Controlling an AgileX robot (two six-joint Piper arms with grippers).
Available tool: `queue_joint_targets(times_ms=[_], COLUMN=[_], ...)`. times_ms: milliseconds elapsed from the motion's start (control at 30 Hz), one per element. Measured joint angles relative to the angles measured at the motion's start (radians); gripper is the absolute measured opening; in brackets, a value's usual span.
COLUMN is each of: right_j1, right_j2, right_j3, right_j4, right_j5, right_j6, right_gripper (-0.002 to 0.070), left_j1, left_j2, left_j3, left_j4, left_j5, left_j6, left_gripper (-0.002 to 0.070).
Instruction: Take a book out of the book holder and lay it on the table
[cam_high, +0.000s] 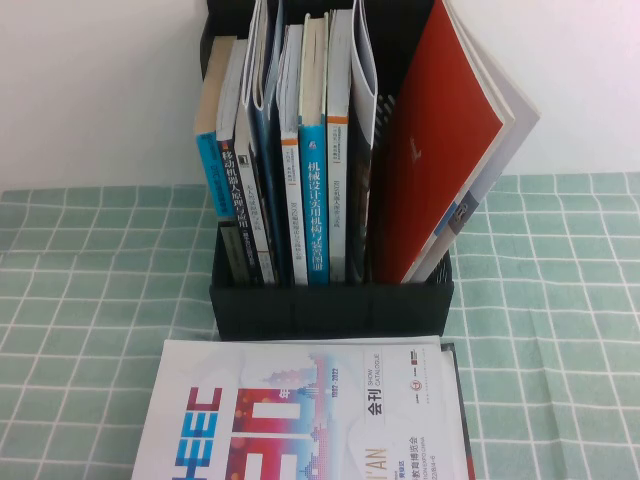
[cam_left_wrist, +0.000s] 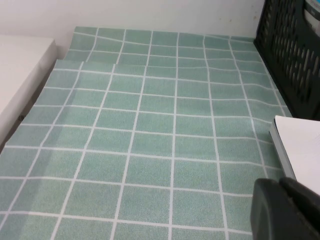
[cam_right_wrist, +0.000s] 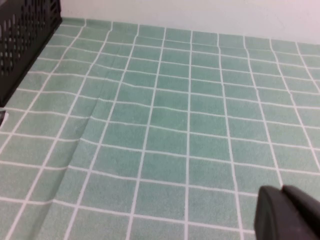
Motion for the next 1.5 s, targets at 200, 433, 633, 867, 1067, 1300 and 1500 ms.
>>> queue_joint_targets(times_ms=[200, 433, 633, 867, 1067, 1300, 1500], right_j1=[0.0, 0.0, 0.0, 0.0, 0.0, 0.0, 0.0], right_j2=[0.0, 0.0, 0.0, 0.0, 0.0, 0.0, 0.0], right_j3=[0.0, 0.0, 0.0, 0.0, 0.0, 0.0, -0.005], right_j4=[-0.015, -0.022, -0.027, -0.05, -0.051, -0.053, -0.053], right_j5=[0.0, -0.011, -0.226, -0.525, -0.606, -0.617, -0.625], right_j6=[-0.002, -0.007, -0.008, -0.013, -0.013, -0.051, -0.081], right_gripper=[-0.0001, -0.0001, -0.0001, -0.0001, -0.0001, -0.0001, -0.0001], left_j1=[0.0, 0.0, 0.0, 0.0, 0.0, 0.0, 0.0], left_j2=[0.0, 0.0, 0.0, 0.0, 0.0, -0.001, -0.002], left_j3=[0.0, 0.0, 0.003, 0.003, 0.003, 0.003, -0.131], left_j4=[0.0, 0.0, 0.0, 0.0, 0.0, -0.037, -0.043], left_j5=[0.0, -0.033, -0.311, -0.654, -0.808, -0.863, -0.478], left_j6=[0.0, 0.0, 0.0, -0.03, -0.034, -0.031, -0.067], left_gripper=[-0.0003, -0.0003, -0.0003, -0.0002, -0.0003, -0.0002, -0.0002])
